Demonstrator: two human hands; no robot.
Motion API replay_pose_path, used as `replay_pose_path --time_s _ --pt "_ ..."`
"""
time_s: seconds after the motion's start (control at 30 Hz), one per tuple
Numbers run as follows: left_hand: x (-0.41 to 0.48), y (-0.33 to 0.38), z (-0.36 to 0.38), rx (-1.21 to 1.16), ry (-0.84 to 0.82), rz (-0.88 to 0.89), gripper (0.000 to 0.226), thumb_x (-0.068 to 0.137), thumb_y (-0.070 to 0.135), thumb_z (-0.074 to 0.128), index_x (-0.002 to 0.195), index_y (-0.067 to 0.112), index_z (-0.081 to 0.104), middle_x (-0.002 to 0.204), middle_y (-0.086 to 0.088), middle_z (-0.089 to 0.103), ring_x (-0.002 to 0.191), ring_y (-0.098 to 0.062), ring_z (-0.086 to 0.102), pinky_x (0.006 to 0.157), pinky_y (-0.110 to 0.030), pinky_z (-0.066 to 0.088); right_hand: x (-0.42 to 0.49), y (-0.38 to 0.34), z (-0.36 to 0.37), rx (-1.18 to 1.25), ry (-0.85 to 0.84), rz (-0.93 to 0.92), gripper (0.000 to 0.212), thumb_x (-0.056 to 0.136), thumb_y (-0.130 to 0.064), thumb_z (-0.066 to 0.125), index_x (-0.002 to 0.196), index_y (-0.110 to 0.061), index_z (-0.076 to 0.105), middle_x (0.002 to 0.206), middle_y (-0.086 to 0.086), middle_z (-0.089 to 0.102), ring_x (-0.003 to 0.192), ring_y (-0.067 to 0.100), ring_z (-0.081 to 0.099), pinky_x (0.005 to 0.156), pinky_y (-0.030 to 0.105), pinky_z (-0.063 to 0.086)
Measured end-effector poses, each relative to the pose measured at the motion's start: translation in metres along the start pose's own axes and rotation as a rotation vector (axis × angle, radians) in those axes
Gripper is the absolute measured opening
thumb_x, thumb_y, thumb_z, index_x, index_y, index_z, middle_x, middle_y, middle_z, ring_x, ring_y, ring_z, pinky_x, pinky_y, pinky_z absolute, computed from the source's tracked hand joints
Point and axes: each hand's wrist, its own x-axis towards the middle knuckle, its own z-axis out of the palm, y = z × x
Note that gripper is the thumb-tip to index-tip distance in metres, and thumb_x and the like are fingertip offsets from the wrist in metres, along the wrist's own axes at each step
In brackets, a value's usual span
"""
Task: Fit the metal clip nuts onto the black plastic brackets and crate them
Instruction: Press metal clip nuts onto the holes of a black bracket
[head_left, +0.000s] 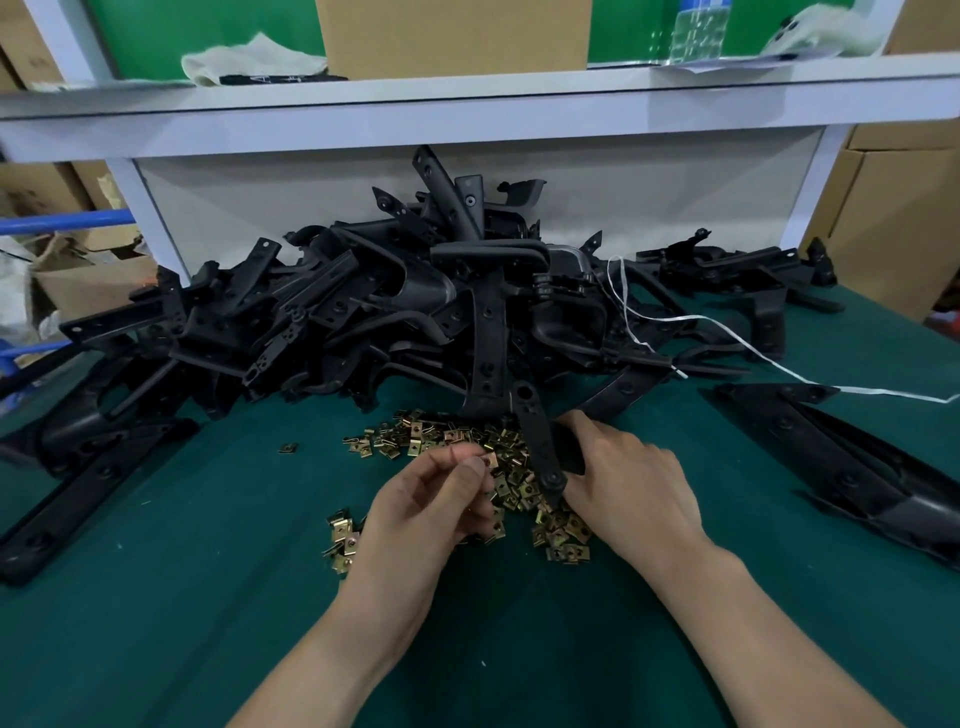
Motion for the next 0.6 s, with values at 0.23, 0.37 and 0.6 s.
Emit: replay_pose_path --time_s 0.23,0.37,0.6 --pt "0.001 0.002 -0.001 0.003 -0.034 -0.03 0.023 0.08 0.032 0.071 0.091 0.012 0.072 0.081 -0.006 0.066 0.068 -0.014 0.061 0.063 -0.023 0.053 -0.001 -0.004 -0.003 -0.029 0.043 0.014 0.035 0.094 -0.056 0.055 0.119 -0.033 0.049 0.1 -0.014 0.066 0.084 0.017 0.066 0.057 0.032 0.034" --pt "0.0 0.003 -0.002 0.035 -0.061 -0.035 0.016 0.083 0.032 0.071 0.087 0.016 0.073 0.081 -0.006 0.067 0.069 -0.015 0.061 0.063 -0.023 0.053 -0.003 -0.007 -0.005 -0.048 0.047 0.002 0.035 0.093 -0.054 0.055 0.118 -0.031 0.049 0.096 -0.012 0.065 0.081 0.016 0.066 0.055 0.032 0.035" --pt "-0.001 0.003 -0.001 0.114 -0.097 -0.024 0.02 0.078 0.04 0.072 0.086 0.021 0.074 0.081 -0.003 0.069 0.071 -0.015 0.063 0.066 -0.023 0.053 -0.004 -0.013 -0.002 -0.086 0.027 -0.032 0.037 0.092 -0.05 0.06 0.121 -0.031 0.048 0.102 -0.011 0.067 0.083 0.016 0.068 0.055 0.03 0.032"
